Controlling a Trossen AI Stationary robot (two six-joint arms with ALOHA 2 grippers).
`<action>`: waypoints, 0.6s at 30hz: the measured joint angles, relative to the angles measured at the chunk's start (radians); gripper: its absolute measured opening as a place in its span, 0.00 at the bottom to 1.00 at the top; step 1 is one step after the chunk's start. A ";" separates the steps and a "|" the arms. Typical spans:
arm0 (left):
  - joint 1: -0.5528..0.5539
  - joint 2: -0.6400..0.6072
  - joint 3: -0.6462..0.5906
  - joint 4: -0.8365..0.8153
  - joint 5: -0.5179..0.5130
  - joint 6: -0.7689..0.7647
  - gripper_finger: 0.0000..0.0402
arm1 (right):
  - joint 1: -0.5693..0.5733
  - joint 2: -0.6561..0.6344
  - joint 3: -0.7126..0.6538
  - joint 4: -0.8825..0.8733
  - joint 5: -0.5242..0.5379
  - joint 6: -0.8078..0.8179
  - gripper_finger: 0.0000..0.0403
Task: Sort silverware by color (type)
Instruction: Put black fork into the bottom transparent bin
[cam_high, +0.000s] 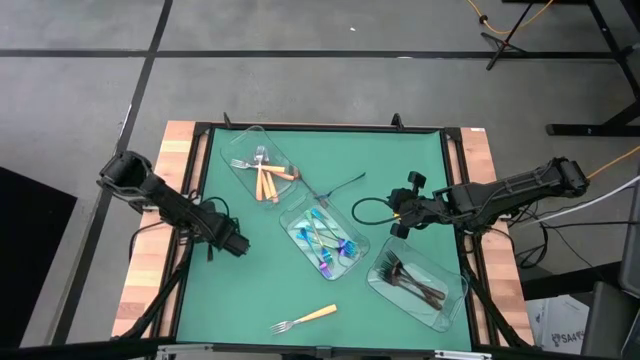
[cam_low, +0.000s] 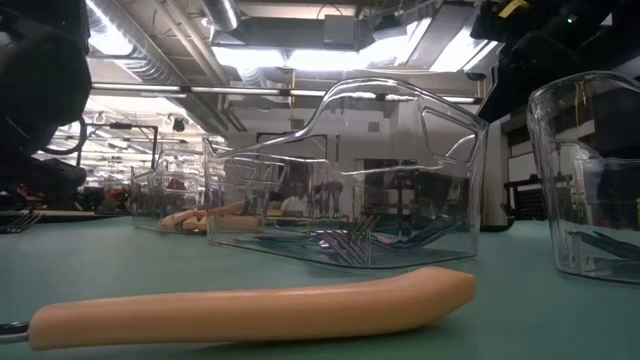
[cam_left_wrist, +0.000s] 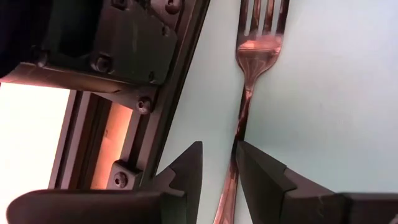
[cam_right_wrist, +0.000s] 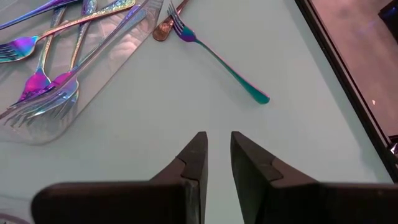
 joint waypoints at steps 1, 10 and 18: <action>0.000 0.000 0.000 0.000 0.000 0.000 0.24 | 0.000 0.000 0.000 0.000 0.000 0.000 0.14; 0.000 0.000 0.002 0.051 -0.031 0.010 0.24 | 0.000 0.000 0.000 0.000 0.000 0.000 0.14; 0.000 0.000 -0.009 0.057 -0.036 0.011 0.24 | 0.000 0.000 0.000 0.001 0.000 0.000 0.14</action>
